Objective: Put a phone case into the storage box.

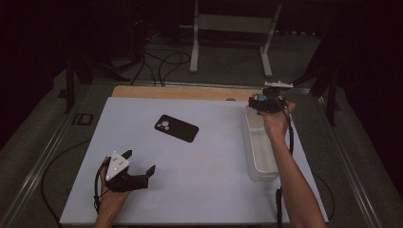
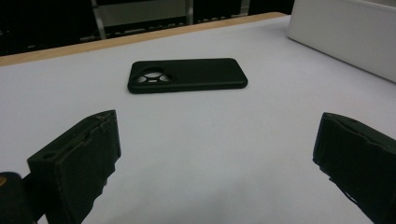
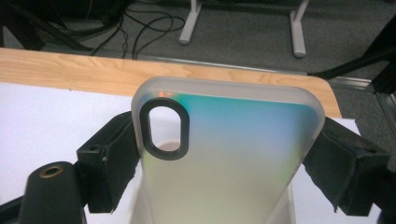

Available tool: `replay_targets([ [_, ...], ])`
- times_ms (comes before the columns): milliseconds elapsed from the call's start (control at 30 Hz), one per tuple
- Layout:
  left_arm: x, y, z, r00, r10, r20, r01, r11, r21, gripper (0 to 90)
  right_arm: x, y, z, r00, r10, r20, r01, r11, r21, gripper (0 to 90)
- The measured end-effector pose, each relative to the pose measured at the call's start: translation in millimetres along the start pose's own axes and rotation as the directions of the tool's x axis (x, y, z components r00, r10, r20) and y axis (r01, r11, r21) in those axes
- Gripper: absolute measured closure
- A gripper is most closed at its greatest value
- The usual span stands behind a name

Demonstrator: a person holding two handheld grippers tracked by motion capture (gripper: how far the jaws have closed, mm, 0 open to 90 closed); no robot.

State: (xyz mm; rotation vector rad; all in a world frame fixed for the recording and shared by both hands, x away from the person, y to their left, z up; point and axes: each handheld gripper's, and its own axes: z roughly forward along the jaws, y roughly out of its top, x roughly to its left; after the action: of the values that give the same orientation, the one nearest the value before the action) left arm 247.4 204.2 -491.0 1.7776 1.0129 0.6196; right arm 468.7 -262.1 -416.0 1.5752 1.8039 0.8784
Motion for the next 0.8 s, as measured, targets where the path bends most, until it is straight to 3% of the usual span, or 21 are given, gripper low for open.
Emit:
replay_targets([
  [267, -0.6, 0.0, 0.5, 1.0, 0.0, 0.001, 0.0, 1.0, 0.001, 0.9, -1.0, -4.9, 6.5, 1.0, -0.005, 0.008, 0.005, 1.0, 0.02, 16.2],
  [433, -0.3, 0.0, 0.1, 1.0, 0.001, 0.001, -0.001, 1.0, 0.0, 0.9, 3.5, -7.9, 12.7, 0.9994, -0.031, 0.016, 0.031, 0.998, 0.047, 16.1],
  [800, -0.2, 0.0, 0.0, 1.0, 0.001, 0.0, -0.001, 1.0, 0.0, 0.9, 4.4, -8.4, 18.8, 0.9993, -0.03, 0.022, 0.028, 0.996, 0.081, 15.8],
])
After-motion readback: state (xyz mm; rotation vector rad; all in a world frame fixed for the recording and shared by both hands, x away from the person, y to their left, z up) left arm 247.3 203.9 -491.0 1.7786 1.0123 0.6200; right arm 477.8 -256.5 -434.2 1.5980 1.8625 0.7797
